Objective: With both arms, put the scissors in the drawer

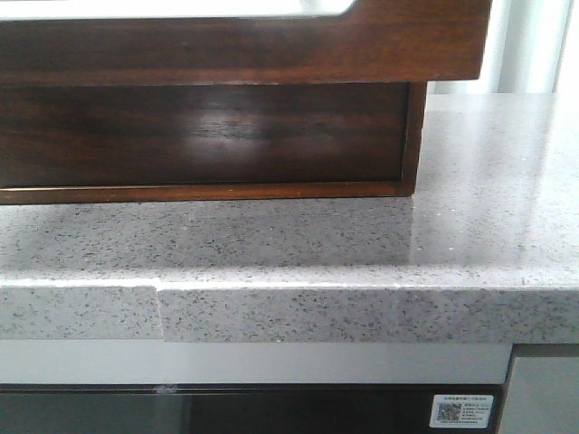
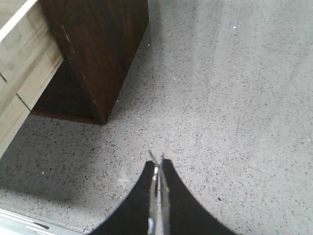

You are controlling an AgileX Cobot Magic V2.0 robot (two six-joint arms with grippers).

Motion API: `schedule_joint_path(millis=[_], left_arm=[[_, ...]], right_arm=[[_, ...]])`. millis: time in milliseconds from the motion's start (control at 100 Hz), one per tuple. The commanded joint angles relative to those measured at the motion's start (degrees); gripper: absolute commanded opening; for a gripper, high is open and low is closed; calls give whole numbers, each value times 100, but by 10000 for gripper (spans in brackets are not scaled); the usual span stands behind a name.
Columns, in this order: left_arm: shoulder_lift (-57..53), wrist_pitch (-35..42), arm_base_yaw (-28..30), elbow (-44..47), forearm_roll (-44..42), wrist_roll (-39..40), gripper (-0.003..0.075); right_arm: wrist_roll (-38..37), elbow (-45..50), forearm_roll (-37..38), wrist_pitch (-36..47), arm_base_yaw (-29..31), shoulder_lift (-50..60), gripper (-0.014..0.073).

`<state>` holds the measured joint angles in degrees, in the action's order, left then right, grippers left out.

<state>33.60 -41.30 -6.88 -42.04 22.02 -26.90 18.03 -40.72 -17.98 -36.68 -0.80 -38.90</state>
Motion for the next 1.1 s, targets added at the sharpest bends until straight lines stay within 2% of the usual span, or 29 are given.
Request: schedule_joint_path(millis=[0,90,240,400,480,560,630,1090], left_arm=[[-149,553,-40,-45,152,49,-20],[-595,1198,94,491,111,49,-20],[-1773,2715,308,2106,240,49,-20],[-2776,3741,318,3475,376,93,-20],[-3166,3823,329,3843,75,452,-20],[-3543,3823,375,4079,-916,1654,-20],[-3539,3938,400,4249,-1485,2307,-20],[-3559,4068,400,4383,-1665,2362,-20]], right_arm=[[-4,-148,-57,365,29,19,-69],[-4,-148,-57,365,29,19,-69],[-4,-148,-57,365,29,19,-69],[-4,-148,-57,365,29,19,-69],[-4,-148,-57,365,29,19,-69],[-4,-148,-57,365,29,19,-69],[-4,-148,-57,365,29,19,-69],[-4,-148,-57,270,29,19,-69]])
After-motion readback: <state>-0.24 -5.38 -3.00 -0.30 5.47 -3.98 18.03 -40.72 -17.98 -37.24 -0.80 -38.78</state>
